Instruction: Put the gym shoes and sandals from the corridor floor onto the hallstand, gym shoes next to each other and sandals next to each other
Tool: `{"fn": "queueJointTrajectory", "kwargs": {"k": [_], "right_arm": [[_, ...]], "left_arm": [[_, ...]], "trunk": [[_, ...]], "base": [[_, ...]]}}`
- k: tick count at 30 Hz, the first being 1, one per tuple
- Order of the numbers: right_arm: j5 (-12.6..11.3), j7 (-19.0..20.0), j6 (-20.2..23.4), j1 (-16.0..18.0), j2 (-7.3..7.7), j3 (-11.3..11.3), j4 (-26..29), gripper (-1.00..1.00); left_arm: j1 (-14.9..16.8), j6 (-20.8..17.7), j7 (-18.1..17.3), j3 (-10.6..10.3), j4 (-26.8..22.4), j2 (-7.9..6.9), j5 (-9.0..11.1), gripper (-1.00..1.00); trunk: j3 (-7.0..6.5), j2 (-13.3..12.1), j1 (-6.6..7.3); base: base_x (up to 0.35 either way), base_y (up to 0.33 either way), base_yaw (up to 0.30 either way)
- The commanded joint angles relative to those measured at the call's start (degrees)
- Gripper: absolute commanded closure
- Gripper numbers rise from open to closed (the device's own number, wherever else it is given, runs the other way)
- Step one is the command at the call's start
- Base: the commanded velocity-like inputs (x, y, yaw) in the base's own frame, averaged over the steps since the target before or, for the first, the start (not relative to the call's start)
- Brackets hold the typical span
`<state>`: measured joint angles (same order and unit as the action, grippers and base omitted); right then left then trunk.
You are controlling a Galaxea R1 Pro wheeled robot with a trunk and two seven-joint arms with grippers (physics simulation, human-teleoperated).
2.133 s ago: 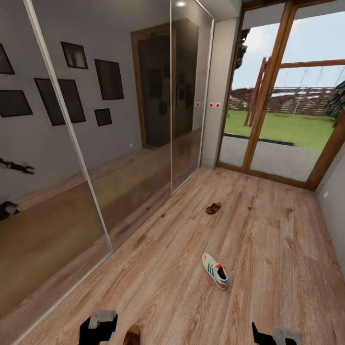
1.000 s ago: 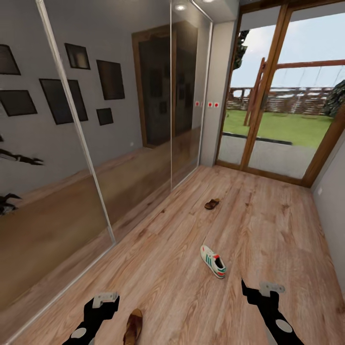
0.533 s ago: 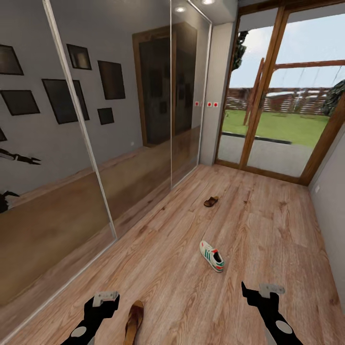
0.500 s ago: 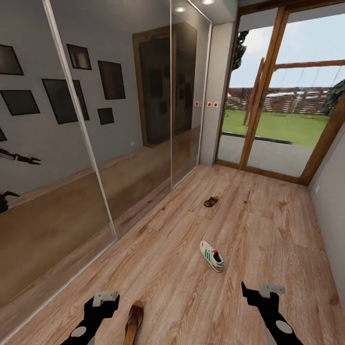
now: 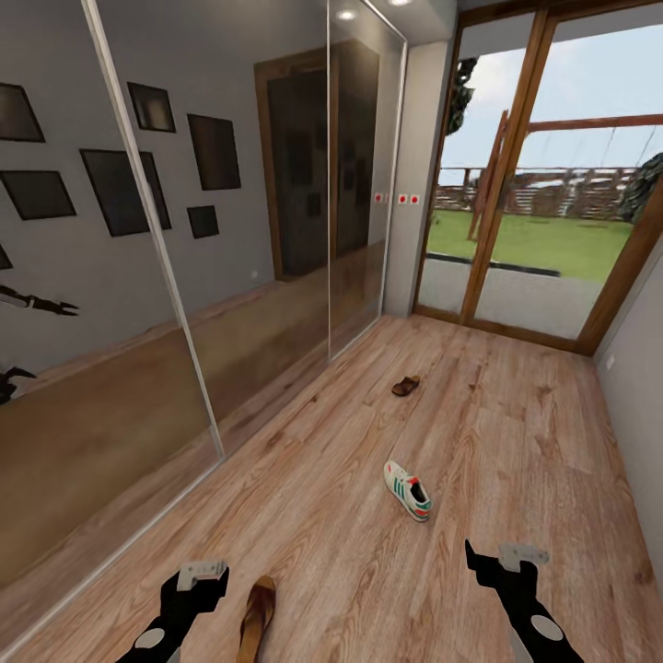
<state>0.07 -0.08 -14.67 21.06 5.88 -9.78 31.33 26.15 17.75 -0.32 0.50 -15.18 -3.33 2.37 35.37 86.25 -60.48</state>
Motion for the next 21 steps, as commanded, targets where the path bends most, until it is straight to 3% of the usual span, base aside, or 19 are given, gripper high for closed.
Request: {"fn": "queueJointTrajectory", "kwargs": {"k": [1, 21], "right_arm": [[0.0, 0.0, -0.2, 0.0, 0.0, 0.0, 0.0, -1.0], [0.0, -0.1, -0.3, 0.0, 0.01, 0.0, 0.0, -1.0]], "left_arm": [[0.0, 0.2, 0.0, 0.0, 0.1, 0.0, 0.2, -1.0], [0.0, 0.2, 0.0, 0.2, 0.2, 0.03, 0.4, -1.0]], "trunk": [[0.23, 0.4, -0.22], [3.82, 8.5, -4.61]], "base": [[0.0, 0.0, 0.0], [0.0, 0.0, 0.0]]}}
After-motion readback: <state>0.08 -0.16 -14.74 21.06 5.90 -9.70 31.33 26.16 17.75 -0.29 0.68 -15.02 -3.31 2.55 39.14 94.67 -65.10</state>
